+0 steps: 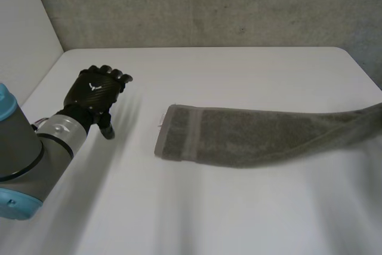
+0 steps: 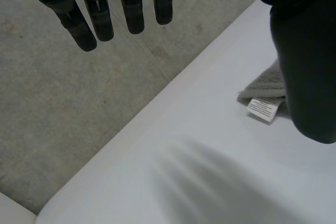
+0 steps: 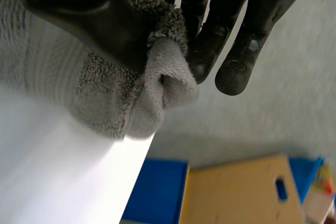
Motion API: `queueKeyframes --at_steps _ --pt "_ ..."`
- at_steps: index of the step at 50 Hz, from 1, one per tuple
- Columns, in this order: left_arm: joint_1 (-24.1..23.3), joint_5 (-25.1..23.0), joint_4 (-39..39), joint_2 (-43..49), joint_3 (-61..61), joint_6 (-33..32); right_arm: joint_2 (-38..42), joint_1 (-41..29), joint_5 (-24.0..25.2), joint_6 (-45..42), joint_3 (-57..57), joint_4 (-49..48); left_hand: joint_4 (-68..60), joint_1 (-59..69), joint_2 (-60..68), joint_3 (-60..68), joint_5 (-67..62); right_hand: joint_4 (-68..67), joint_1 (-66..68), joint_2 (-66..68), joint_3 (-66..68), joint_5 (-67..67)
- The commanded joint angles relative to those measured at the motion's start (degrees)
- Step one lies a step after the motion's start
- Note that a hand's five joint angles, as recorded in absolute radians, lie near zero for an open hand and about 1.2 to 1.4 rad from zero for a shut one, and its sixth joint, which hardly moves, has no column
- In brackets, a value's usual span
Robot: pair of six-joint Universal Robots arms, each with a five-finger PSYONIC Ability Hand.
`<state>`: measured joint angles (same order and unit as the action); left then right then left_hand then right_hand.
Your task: Fold the towel.
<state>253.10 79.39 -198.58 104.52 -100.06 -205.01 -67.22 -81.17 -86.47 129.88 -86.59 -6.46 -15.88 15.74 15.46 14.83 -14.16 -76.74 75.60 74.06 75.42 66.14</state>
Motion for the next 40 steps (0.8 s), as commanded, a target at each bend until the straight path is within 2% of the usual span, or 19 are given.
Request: queueKeyframes --at_steps 1,2,3,5,8,10,11,16,21,22,23,24,25,26,27,32,34,38,40 --pt "-0.1 0.3 -0.1 -0.6 1.4 1.4 -0.7 -14.4 1.5 1.9 8.8 1.0 4.3 -4.2 -3.9 -3.3 12.6 -3.3 4.4 5.9 4.6 3.9" --pt "-0.3 0.3 -0.1 -0.7 2.3 2.5 -0.6 -18.8 1.7 1.9 10.0 0.7 4.5 -4.3 -4.1 -3.4 12.8 -3.3 4.4 5.9 4.6 3.9" --pt "-0.3 0.3 -0.1 -0.7 2.3 2.5 -0.6 -18.8 1.7 1.9 10.0 0.7 4.5 -4.3 -4.1 -3.4 12.8 -3.3 4.4 5.9 4.6 3.9" --pt "-0.6 0.4 -0.1 -0.7 4.1 5.8 0.7 -27.8 2.1 1.5 12.1 0.5 4.5 -4.3 -4.1 -3.4 12.8 -3.3 4.4 5.9 4.6 3.9" --pt "-0.7 0.4 -0.1 -0.7 4.9 7.6 2.4 -31.9 2.2 1.3 12.9 0.3 4.5 -4.3 -4.1 -3.4 12.8 -3.3 4.4 5.9 4.6 3.9" --pt "-0.8 0.5 -0.1 -0.7 6.6 10.4 7.6 -38.8 3.4 0.9 14.6 -0.2 4.5 -4.3 -4.1 -3.4 12.8 -3.3 4.4 5.9 4.6 3.9" --pt "-0.8 0.5 -0.1 -0.7 6.6 10.4 7.6 -38.8 3.4 0.9 14.6 -0.2 4.5 -4.3 -4.1 -3.4 12.8 -3.3 4.4 5.9 4.6 3.9" --pt "-1.5 0.6 -0.1 0.0 8.5 12.1 15.6 -47.5 7.3 -0.8 15.5 -0.3 4.3 -4.2 -3.9 -3.3 12.6 -3.3 4.4 5.9 4.6 3.9" --pt "-2.5 0.6 -0.1 0.7 9.0 12.0 19.1 -49.0 9.0 -2.5 15.8 -0.2 4.3 -4.2 -3.9 -3.3 12.6 -3.3 4.4 5.9 4.6 3.9" --pt "-2.8 0.6 -0.1 1.1 9.2 12.0 19.3 -49.0 9.0 -2.7 15.7 -0.3 4.3 -4.2 -3.9 -3.3 12.6 8.7 -7.5 -6.0 -7.3 -8.1" --pt "-3.2 0.6 -0.1 1.6 9.4 12.0 19.3 -48.9 9.2 -2.3 15.6 -0.4 4.3 -4.2 -3.9 -3.3 12.6 27.9 -26.8 -25.3 -26.6 -27.3" --pt "-3.2 0.6 -0.1 1.6 9.4 12.0 19.3 -48.9 9.2 -2.3 15.6 -0.4 4.3 -4.2 -3.9 -3.3 12.6 28.1 -27.0 -25.5 -26.8 -27.5" --pt "-3.7 0.6 -0.1 1.9 9.7 12.0 19.2 -48.8 9.7 -1.7 15.4 -0.4 4.3 -4.2 -3.9 -3.3 12.6 52.4 -51.3 -49.8 -51.1 -51.8" --pt "-3.7 0.6 -0.1 1.9 9.7 12.0 19.2 -48.8 9.7 -1.7 15.4 -0.4 4.3 -4.2 -3.9 -3.3 12.6 52.7 -51.6 -50.0 -51.4 -52.1" --pt "-4.1 0.6 -0.1 2.2 10.0 12.0 18.9 -48.6 10.2 -1.4 14.8 -0.4 4.3 -4.2 -3.9 -3.3 12.6 66.7 -65.6 -64.1 -65.4 -66.1" --pt "-5.9 1.2 -0.1 3.1 11.1 11.9 13.7 -47.9 10.6 2.3 12.2 -0.6 4.3 -4.2 -3.9 -3.3 12.6 66.7 -65.6 -64.1 -65.4 -66.1" --pt "-8.1 1.4 -0.1 4.0 11.9 11.9 9.0 -43.7 10.7 7.3 8.7 -1.0 4.3 -4.2 -3.9 -3.3 12.6 66.7 -65.6 -64.1 -65.4 -66.1" --pt "-10.9 1.5 -0.1 5.3 13.0 11.9 5.2 -39.8 10.3 12.3 5.9 -0.9 4.3 -4.2 -3.9 -3.3 12.6 66.7 -65.6 -64.1 -65.4 -66.1" --pt "-13.8 1.5 0.0 7.2 14.4 11.9 1.8 -36.8 9.8 16.4 2.5 -0.9 4.3 -4.2 -3.9 -3.3 12.6 66.7 -65.6 -64.1 -65.4 -66.1"
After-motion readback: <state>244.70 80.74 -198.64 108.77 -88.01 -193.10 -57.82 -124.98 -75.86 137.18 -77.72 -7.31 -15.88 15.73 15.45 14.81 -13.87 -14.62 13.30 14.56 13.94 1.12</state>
